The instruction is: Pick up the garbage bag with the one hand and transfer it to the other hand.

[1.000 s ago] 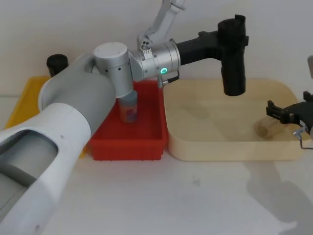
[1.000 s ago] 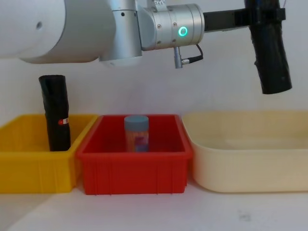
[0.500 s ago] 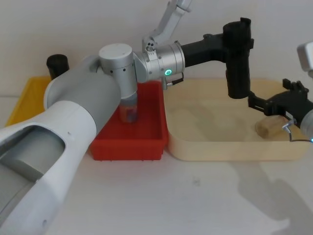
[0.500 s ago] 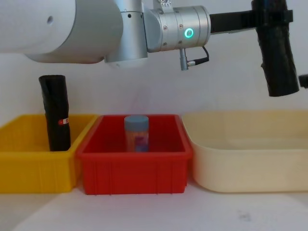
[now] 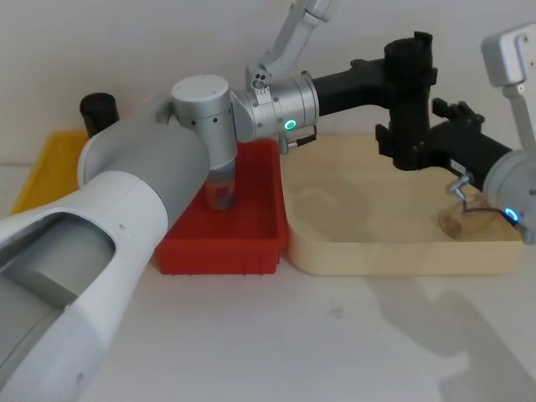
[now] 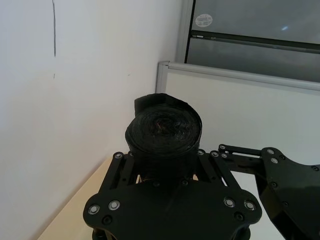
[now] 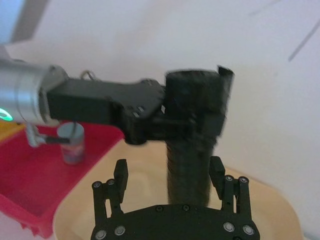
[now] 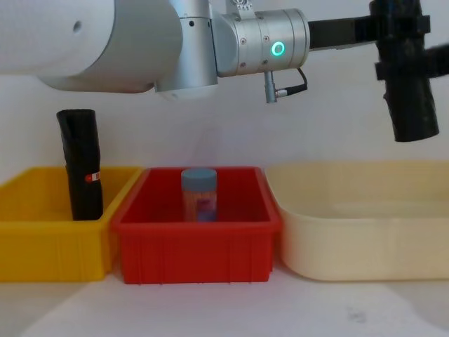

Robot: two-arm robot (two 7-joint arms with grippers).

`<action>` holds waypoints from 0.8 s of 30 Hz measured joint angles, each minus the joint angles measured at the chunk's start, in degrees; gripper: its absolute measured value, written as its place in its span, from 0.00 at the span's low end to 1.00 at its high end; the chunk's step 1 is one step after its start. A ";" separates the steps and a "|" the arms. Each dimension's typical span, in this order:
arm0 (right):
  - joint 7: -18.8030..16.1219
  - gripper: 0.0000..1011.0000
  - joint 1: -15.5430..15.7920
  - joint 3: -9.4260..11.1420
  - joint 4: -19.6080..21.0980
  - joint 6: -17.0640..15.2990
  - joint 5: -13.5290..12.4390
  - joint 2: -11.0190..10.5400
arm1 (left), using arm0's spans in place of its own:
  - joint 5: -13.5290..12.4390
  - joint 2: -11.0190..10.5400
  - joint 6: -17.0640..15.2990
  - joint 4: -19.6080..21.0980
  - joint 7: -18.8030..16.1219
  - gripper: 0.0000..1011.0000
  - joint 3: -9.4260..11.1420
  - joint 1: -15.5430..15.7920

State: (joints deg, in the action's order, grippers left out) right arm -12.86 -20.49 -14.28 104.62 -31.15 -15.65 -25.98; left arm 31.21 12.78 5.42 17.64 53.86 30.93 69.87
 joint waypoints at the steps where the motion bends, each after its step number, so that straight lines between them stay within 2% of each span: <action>1: -0.18 0.99 -0.30 -0.10 -0.08 0.06 -0.03 0.15 | 0.01 0.03 0.01 -0.05 0.02 0.43 0.01 0.02; 7: -0.43 0.99 -2.44 -1.13 -1.49 0.30 0.41 1.53 | 0.02 0.07 0.05 -0.22 0.05 0.43 0.01 0.07; 14: 1.53 0.99 -4.73 -2.22 -3.93 0.02 2.57 3.23 | 0.05 0.08 0.11 -0.34 -0.01 0.43 -0.09 0.12; 24: 3.95 0.99 -6.01 -2.85 -5.78 -0.79 5.21 4.21 | 0.02 0.18 0.11 -0.38 0.18 0.43 0.04 0.15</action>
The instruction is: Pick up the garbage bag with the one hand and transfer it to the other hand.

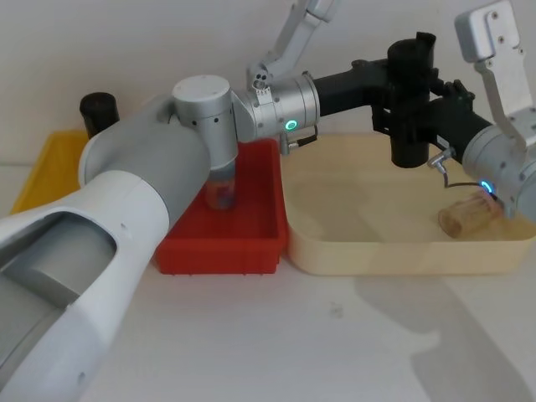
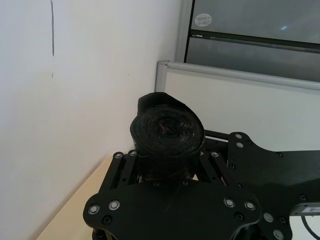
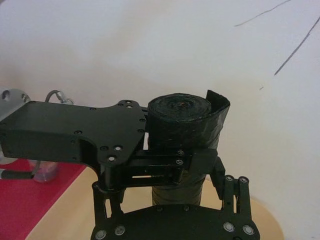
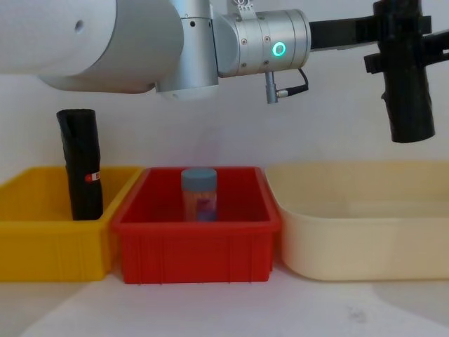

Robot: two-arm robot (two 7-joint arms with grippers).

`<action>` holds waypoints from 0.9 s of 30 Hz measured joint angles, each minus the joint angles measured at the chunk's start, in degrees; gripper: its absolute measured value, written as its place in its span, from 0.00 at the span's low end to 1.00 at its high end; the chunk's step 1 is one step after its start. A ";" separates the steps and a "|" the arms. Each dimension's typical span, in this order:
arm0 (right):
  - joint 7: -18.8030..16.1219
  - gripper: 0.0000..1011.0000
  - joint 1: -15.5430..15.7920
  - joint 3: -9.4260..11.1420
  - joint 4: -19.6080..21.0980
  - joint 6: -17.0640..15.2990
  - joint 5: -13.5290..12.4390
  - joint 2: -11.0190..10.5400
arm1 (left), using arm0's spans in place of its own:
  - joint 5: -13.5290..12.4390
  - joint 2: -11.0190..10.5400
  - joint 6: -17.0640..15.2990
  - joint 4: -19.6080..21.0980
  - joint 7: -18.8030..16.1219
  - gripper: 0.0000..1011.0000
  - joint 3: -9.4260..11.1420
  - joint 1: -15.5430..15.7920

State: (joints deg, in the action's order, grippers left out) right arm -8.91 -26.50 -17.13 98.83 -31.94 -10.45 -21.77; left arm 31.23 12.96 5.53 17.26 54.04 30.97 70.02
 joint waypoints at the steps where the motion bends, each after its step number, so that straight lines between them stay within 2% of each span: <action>1: 0.10 0.99 0.00 0.00 0.00 -0.05 0.10 0.00 | -0.01 0.00 0.00 -0.01 0.00 0.43 0.00 0.01; 16: 0.06 0.99 1.26 0.43 1.38 -1.04 1.02 -0.38 | -0.02 0.00 0.00 -0.07 0.00 0.43 -0.04 0.02; 27: -0.35 0.99 0.26 0.03 -2.19 -0.50 1.76 0.65 | -0.01 0.00 0.00 -0.07 -0.02 0.43 -0.04 0.01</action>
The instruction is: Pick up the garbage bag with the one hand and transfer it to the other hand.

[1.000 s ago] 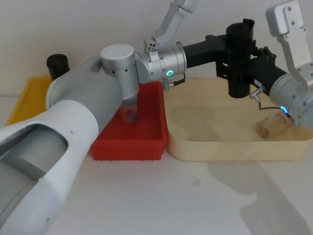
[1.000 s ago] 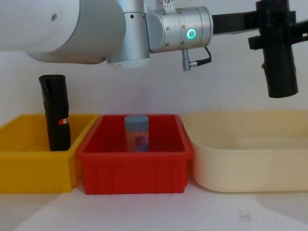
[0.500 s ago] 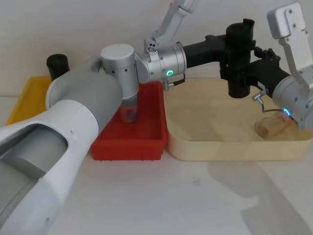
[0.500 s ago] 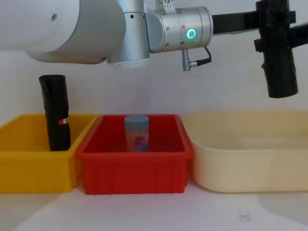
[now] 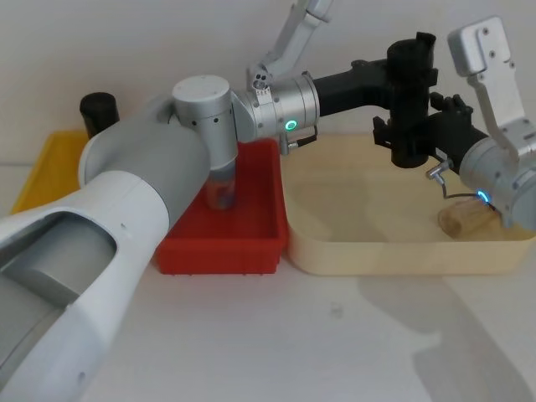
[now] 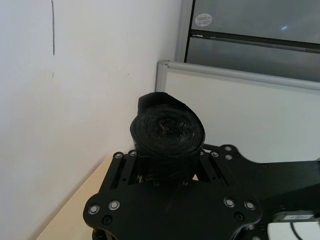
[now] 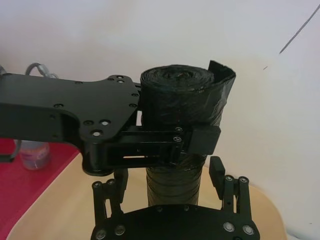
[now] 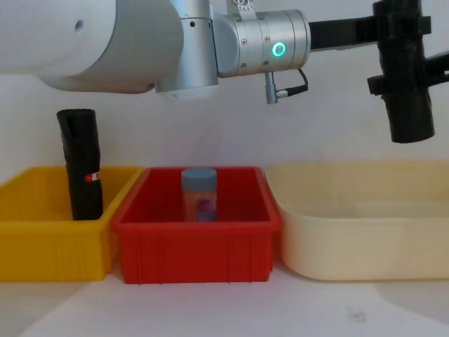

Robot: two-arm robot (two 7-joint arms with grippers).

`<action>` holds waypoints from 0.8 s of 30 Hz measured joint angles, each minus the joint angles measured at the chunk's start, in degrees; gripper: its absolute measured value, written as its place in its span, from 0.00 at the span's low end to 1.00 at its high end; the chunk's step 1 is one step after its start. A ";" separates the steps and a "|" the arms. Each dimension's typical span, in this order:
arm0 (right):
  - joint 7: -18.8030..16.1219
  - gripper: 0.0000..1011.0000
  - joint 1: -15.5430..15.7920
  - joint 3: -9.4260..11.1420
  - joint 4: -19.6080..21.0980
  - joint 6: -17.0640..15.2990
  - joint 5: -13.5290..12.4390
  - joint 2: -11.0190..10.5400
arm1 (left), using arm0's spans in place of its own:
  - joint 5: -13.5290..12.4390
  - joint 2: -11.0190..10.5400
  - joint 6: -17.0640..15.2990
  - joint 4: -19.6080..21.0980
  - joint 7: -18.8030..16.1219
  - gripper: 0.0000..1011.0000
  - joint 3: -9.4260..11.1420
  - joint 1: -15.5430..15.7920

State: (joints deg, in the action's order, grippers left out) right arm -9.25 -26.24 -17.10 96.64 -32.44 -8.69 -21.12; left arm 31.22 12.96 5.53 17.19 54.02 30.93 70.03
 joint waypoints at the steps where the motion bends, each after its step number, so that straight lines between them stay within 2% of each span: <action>1: -0.01 0.99 -0.11 -0.03 -0.28 0.13 0.07 0.09 | 0.00 0.00 0.00 0.00 0.00 0.43 0.00 0.00; 10: 0.00 0.97 -1.07 -0.18 -2.85 1.01 0.61 1.00 | 0.00 0.00 0.00 0.01 -0.01 0.43 0.00 0.00; 13: 0.03 0.91 -1.29 -0.21 -3.47 1.21 0.76 1.22 | 0.00 0.00 0.00 0.01 -0.01 0.43 0.00 0.00; 16: 0.06 0.79 -1.47 -0.24 -3.97 1.35 0.87 1.39 | 0.00 0.00 0.00 0.01 -0.01 0.43 0.00 0.00; 20: 0.10 0.73 -1.65 -0.27 -4.48 1.49 0.98 1.56 | 0.00 0.00 0.00 0.01 -0.01 0.43 0.00 0.00; 21: 0.11 0.66 -1.69 -0.27 -4.55 1.51 0.99 1.59 | 0.01 0.00 0.00 0.01 -0.01 0.43 0.00 0.00; 24: 0.13 0.57 -1.77 -0.28 -4.77 1.64 1.04 1.66 | 0.00 0.00 0.00 0.01 -0.02 0.43 0.00 0.00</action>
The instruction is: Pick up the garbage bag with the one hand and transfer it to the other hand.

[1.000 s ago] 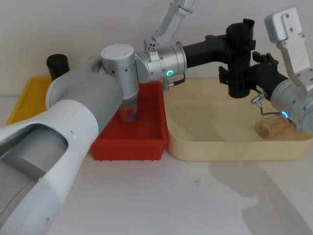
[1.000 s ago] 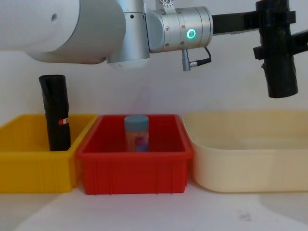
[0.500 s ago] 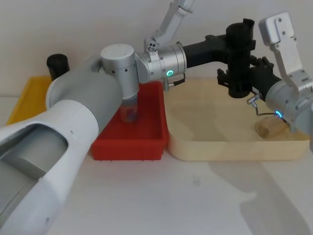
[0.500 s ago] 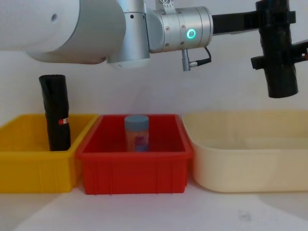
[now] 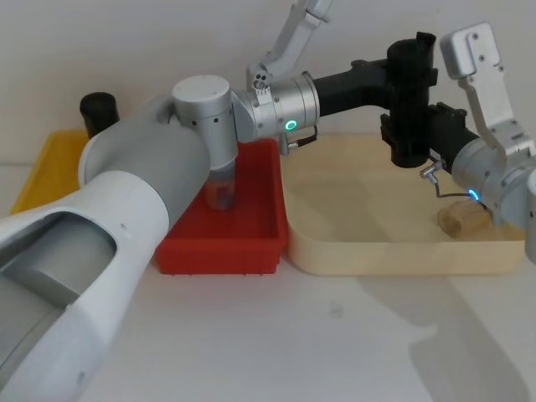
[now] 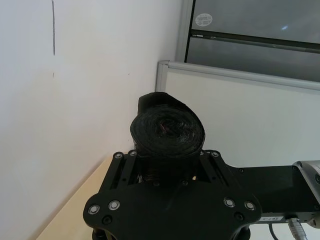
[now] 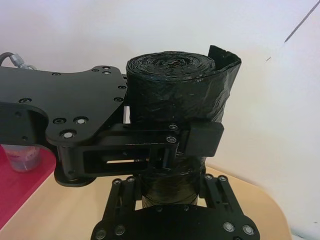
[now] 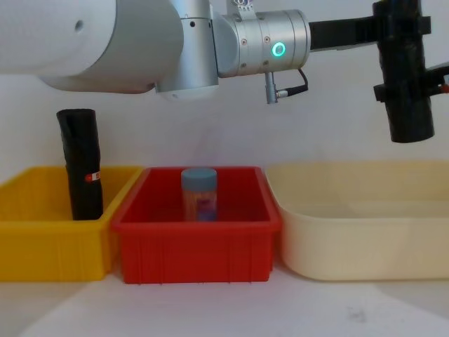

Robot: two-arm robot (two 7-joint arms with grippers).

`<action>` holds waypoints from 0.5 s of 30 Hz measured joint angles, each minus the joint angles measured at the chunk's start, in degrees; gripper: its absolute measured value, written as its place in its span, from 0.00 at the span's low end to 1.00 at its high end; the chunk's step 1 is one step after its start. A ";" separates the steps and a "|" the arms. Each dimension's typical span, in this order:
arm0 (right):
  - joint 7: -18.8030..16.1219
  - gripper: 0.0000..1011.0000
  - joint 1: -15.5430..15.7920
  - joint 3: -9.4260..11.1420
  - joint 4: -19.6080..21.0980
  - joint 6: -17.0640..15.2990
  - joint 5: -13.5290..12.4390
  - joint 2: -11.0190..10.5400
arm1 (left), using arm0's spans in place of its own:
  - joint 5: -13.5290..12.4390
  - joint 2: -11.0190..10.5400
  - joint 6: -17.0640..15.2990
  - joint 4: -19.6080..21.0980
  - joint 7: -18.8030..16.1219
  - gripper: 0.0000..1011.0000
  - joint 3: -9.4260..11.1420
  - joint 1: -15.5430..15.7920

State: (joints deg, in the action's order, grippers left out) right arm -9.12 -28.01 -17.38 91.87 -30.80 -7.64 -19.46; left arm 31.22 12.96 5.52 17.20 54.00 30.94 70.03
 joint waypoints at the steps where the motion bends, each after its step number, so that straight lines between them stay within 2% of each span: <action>1: 0.00 0.56 -0.02 0.00 -0.05 0.02 0.01 0.02 | 0.00 0.00 0.00 0.00 -0.01 0.43 0.00 0.00; 15: 0.07 0.55 -0.22 -0.03 -0.58 0.18 0.12 0.21 | 0.00 0.00 0.00 0.00 -0.01 0.45 0.00 0.00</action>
State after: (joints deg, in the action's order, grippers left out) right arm -9.05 -28.23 -17.41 91.29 -30.62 -7.52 -19.25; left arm 31.22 12.95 5.52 17.20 53.98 30.94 70.03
